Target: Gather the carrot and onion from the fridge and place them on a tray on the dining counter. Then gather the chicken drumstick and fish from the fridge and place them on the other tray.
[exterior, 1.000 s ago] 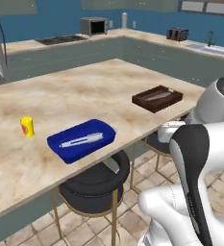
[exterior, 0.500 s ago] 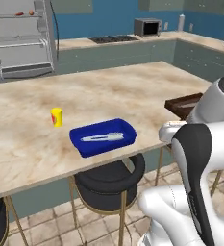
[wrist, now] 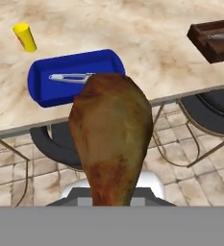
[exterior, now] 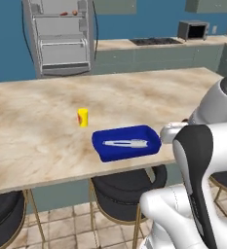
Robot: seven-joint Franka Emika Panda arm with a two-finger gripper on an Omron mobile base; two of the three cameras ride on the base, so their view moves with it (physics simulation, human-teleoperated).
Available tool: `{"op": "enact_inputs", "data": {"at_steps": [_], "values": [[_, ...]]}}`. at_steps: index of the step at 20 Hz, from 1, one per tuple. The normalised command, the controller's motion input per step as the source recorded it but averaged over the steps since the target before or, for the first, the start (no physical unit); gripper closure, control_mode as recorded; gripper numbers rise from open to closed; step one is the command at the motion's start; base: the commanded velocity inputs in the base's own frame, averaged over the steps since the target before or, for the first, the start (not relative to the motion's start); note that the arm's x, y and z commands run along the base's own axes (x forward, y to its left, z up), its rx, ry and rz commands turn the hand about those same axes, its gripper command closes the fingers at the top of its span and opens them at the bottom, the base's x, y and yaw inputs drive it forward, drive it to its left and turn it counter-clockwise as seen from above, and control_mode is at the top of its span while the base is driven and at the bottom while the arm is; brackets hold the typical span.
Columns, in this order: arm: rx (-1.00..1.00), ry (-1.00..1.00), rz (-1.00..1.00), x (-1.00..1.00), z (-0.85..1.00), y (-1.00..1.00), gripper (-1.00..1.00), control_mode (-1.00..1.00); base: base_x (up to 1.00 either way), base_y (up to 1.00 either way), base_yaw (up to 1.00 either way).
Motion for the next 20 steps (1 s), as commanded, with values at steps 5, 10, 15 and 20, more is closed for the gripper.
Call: {"op": "enact_inputs", "data": {"at_steps": [5,10,15,20], "values": [[0.04,0.0,0.11,0.39,0.0,-0.06,1.0,-1.0,0.49,-0.08,0.18],[0.07,0.0,0.24,1.0,-0.04,-0.07,1.0,-1.0,0.0,0.0,0.0],[0.01,0.0,0.18,0.77,-0.37,0.0,1.0,-1.0,0.0,0.0,0.0],[-0.03,0.05,0.01,0.3,-0.28,0.01,1.0,-1.0,0.0,0.0,0.0]]}}
